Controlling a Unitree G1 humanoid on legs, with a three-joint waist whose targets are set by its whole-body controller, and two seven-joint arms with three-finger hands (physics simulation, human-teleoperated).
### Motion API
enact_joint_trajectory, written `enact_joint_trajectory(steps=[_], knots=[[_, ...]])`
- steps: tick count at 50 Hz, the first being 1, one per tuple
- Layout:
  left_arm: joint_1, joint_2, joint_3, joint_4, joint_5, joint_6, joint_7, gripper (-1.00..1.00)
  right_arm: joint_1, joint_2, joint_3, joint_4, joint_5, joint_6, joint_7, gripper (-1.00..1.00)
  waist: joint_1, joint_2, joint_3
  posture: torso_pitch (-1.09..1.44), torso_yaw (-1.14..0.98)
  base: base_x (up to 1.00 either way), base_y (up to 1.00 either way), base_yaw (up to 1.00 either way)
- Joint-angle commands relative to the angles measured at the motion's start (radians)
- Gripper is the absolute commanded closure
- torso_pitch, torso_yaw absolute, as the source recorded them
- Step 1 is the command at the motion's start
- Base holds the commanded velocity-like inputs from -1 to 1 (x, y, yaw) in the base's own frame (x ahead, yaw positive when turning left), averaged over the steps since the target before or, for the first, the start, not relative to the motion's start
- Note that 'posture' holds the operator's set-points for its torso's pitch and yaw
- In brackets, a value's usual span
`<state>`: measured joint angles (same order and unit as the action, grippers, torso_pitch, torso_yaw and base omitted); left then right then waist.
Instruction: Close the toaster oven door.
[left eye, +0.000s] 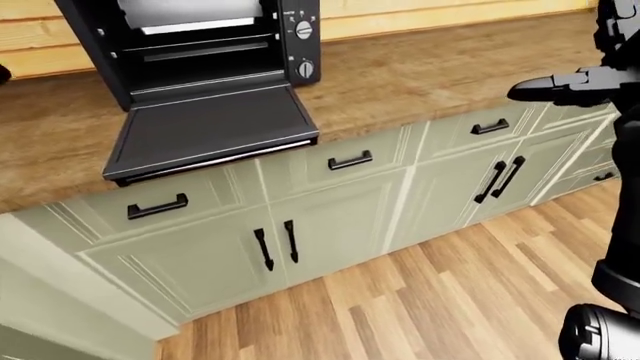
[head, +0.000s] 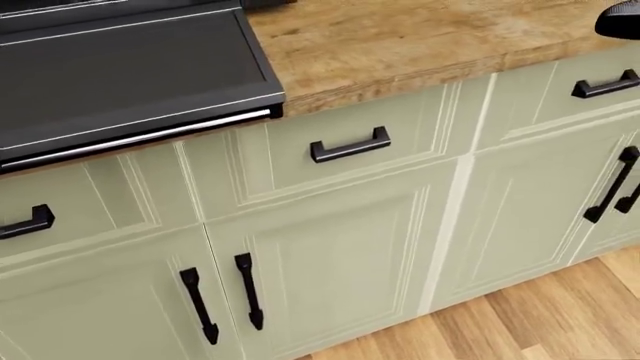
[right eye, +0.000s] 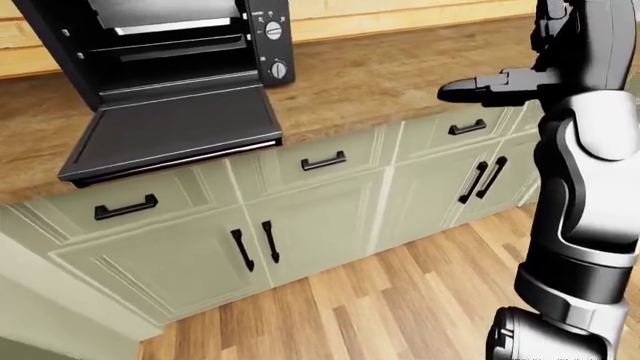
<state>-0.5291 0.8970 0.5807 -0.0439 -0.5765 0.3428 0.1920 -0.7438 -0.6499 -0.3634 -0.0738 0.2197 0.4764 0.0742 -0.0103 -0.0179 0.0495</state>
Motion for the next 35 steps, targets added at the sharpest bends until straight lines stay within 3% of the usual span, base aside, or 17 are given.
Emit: enact_joint_trajectory(steps=[1,3,5,7,8,9,10,16,18,20,21,23,25,30,32,34,35], knots=[[-0.026,0.033,0.031,-0.031,0.004,-0.031,0.004,-1.0,-0.036,-0.014,-0.001,-0.036,0.004,-0.03,0.002,-1.0,0.008,0.005,-0.021,0.0,0.0,0.14,0.04,0.0],[-0.027,0.035,0.033,-0.029,0.002,-0.03,0.005,-1.0,-0.036,-0.014,0.0,-0.033,0.002,-0.032,0.002,-1.0,0.007,0.028,-0.007,0.0,0.0,0.12,0.05,0.0],[-0.026,0.035,0.033,-0.03,0.002,-0.03,0.006,-1.0,-0.035,-0.014,0.0,-0.032,0.002,-0.034,0.003,-1.0,0.002,0.058,-0.007,0.0,0.0,0.13,0.04,0.0],[-0.026,0.035,0.032,-0.032,0.001,-0.029,0.007,-1.0,-0.038,-0.015,0.0,-0.03,0.002,-0.034,0.004,-1.0,-0.004,0.119,-0.022,0.0,0.0,0.12,0.04,0.0],[-0.026,0.035,0.032,-0.032,0.001,-0.03,0.007,-1.0,-0.039,-0.015,0.0,-0.029,0.002,-0.034,0.004,-1.0,-0.005,0.115,-0.027,0.0,0.0,0.12,0.05,0.0],[-0.025,0.034,0.032,-0.032,0.001,-0.03,0.007,-1.0,-0.037,-0.015,0.0,-0.028,0.002,-0.036,0.004,-1.0,0.005,0.106,-0.016,0.0,0.0,0.13,0.05,0.0],[-0.025,0.034,0.032,-0.033,0.001,-0.03,0.007,-1.0,-0.038,-0.015,0.0,-0.028,0.002,-0.036,0.004,-1.0,0.001,0.111,-0.01,0.0,0.0,0.13,0.05,0.0],[-0.025,0.031,0.03,-0.033,0.001,-0.031,0.007,-1.0,-0.038,-0.015,0.001,-0.024,0.0,-0.04,0.004,-1.0,0.01,0.052,-0.011,0.0,0.0,0.13,0.05,0.0],[-0.026,0.032,0.032,-0.031,0.0,-0.03,0.007,-1.0,-0.038,-0.014,0.001,-0.025,-0.001,-0.039,0.003,-1.0,0.014,0.023,-0.012,0.0,0.0,0.13,0.05,0.0],[-0.024,0.031,0.032,-0.033,0.0,-0.031,0.007,-1.0,-0.038,-0.014,0.001,-0.027,-0.001,-0.037,0.002,-1.0,0.018,-0.032,-0.025,0.0,0.0,0.13,0.05,0.0],[-0.024,0.032,0.033,-0.033,-0.001,-0.03,0.007,-1.0,-0.037,-0.014,0.002,-0.027,-0.002,-0.036,0.001,-1.0,0.016,-0.014,-0.021,0.0,0.0,0.13,0.06,0.0],[-0.024,0.033,0.034,-0.032,-0.002,-0.03,0.007,-1.0,-0.038,-0.013,0.002,-0.028,-0.002,-0.034,0.0,-1.0,0.012,-0.019,-0.018,0.0,0.0,0.12,0.07,0.0],[-0.024,0.033,0.034,-0.032,-0.002,-0.031,0.007,-1.0,-0.039,-0.013,0.001,-0.029,-0.002,-0.031,-0.001,-1.0,0.008,-0.007,-0.025,0.0,0.0,0.13,0.09,0.0],[-0.023,0.036,0.037,-0.034,-0.008,-0.029,0.008,-1.0,-0.038,-0.011,0.0,-0.033,0.001,-0.024,-0.003,-1.0,0.007,0.031,-0.011,0.0,0.0,0.12,0.12,0.0],[-0.023,0.037,0.037,-0.033,-0.009,-0.03,0.008,-1.0,-0.039,-0.011,0.0,-0.032,0.003,-0.021,-0.004,-1.0,0.003,0.063,-0.016,0.0,0.0,0.07,0.14,0.0],[-0.022,0.037,0.037,-0.032,-0.01,-0.03,0.008,-1.0,-0.041,-0.012,-0.002,-0.034,0.009,-0.012,-0.006,-1.0,-0.001,0.123,-0.032,0.0,0.0,0.03,0.18,0.0],[-0.022,0.037,0.037,-0.032,-0.01,-0.03,0.008,-1.0,-0.041,-0.012,-0.002,-0.034,0.01,-0.012,-0.007,-1.0,0.0,0.098,-0.034,0.0,0.0,0.01,0.2,0.0]])
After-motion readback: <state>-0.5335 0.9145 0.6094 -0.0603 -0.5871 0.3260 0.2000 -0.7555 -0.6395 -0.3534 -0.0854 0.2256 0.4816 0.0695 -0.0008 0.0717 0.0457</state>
